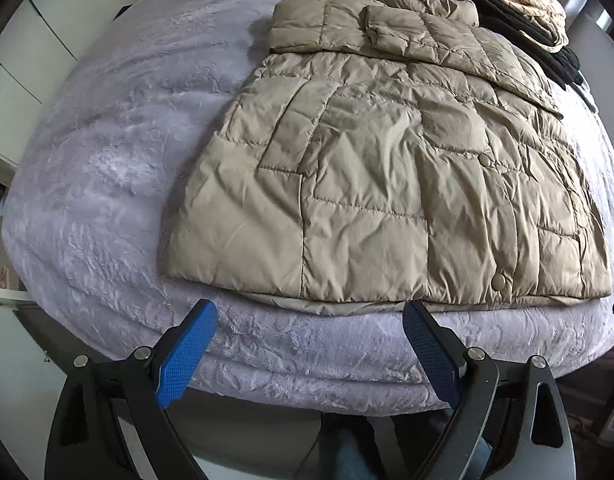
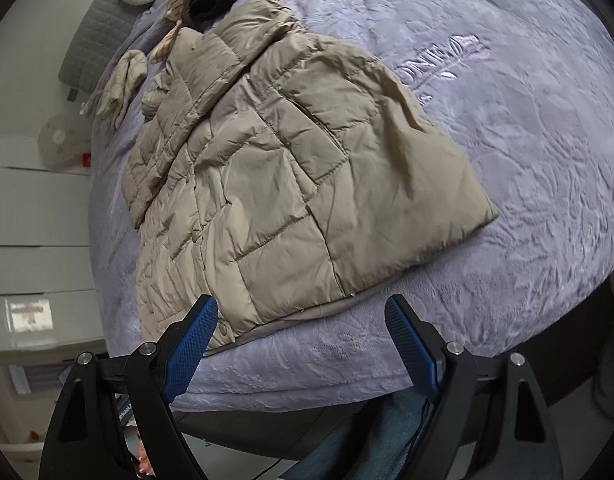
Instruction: Fold large clothes
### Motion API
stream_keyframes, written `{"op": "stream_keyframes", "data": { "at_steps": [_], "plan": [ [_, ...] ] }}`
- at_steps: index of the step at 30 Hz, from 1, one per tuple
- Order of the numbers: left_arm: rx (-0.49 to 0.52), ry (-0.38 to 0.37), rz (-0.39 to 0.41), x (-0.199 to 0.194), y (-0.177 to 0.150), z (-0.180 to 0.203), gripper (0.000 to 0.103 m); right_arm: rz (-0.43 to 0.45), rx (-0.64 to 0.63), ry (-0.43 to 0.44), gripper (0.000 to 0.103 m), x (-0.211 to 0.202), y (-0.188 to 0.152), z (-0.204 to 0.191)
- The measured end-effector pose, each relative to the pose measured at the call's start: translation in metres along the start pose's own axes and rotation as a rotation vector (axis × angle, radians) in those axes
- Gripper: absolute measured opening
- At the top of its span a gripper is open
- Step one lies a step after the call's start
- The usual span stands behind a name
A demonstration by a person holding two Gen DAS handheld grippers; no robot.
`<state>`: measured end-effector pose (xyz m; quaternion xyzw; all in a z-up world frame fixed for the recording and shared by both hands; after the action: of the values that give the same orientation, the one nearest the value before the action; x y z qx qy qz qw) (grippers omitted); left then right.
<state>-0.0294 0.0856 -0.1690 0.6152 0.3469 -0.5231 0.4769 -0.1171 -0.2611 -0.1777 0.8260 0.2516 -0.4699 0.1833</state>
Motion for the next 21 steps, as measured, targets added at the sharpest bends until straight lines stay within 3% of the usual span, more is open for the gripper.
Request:
{"op": "stream_keyframes", "data": {
  "at_steps": [6,14,19,21],
  "plan": [
    [-0.133,-0.189,-0.015,0.016,-0.007,-0.009,0.094,-0.020,0.064,0.011,0.088,0.003,-0.005,0.014],
    [-0.283,-0.321,-0.087,0.069,-0.014,-0.024,0.094,-0.051,0.147,0.045,0.088,0.011,-0.013,0.035],
    [-0.398,-0.404,-0.071,0.077,0.006,-0.027,0.095,-0.051,0.213,0.090,0.088,0.023,-0.010,0.046],
    [-0.421,-0.442,-0.055,0.074,0.012,-0.027,0.095,-0.048,0.268,0.149,0.088,0.029,-0.007,0.048]
  ]
}}
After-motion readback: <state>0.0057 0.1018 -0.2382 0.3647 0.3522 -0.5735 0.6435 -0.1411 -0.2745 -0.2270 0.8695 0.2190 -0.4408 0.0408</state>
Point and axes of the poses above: each gripper's, at about its wrist camera, not at the fingertips, and x roughly the way its jaws point, z to its right, y to its top, the point moved 10 cm from there along x, roughly the way its jaws point, and after that the axes turned 1 degree about z, right-handed, at the moved point
